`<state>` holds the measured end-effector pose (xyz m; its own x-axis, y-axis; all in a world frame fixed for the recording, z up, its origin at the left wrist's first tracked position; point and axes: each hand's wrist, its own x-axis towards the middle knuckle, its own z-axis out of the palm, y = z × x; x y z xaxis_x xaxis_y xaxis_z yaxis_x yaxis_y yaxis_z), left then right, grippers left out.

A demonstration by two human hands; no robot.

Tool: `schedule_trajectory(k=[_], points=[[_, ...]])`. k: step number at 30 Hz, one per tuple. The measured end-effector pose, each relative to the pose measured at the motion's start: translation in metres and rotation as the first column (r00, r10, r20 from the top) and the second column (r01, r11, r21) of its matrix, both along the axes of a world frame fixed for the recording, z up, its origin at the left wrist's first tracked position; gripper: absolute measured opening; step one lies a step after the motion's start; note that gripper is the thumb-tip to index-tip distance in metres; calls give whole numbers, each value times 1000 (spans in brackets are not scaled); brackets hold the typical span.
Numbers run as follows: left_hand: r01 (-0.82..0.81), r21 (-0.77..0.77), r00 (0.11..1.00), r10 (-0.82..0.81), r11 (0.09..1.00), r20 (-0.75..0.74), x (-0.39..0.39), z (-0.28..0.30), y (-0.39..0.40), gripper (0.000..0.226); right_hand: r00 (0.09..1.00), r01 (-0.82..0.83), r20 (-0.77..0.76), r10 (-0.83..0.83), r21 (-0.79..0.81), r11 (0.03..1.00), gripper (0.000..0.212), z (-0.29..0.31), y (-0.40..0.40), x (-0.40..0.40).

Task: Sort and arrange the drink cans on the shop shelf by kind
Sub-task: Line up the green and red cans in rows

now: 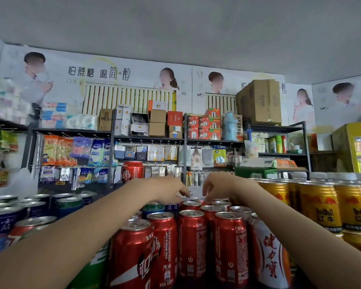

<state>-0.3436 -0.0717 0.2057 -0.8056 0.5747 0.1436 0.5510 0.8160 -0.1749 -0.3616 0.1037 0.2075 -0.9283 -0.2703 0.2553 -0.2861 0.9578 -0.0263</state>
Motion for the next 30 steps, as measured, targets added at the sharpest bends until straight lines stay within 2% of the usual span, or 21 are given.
schedule_trajectory(k=[2,4,7,9,11,15,20,30], points=[[8,-31,999,-7,1000,40,-6,2,3,40,993,4,114,-10,48,999,35,3,3,-9],[-3,-70,998,7,998,59,-11,3,9,42,987,-12,159,6,40,999,38,3,4,-15],[-27,-102,995,37,994,96,-19,1,18,50,992,-53,113,56,-31,998,38,1,-4,-25],[-21,-86,991,32,996,129,-20,1,20,51,993,-50,102,50,-6,999,35,-3,-13,-34],[-14,-49,987,21,999,162,-21,3,15,45,992,-42,118,40,13,999,33,-8,-20,-41],[30,50,970,-41,998,239,-12,3,2,31,998,-13,59,16,-65,998,31,-14,-24,-44],[72,146,950,-113,987,293,-4,-8,0,47,997,76,44,-70,-150,986,34,-16,-26,-46],[95,211,922,-166,973,349,-2,-9,-4,47,979,201,39,-198,-157,967,57,-12,-30,-39]])
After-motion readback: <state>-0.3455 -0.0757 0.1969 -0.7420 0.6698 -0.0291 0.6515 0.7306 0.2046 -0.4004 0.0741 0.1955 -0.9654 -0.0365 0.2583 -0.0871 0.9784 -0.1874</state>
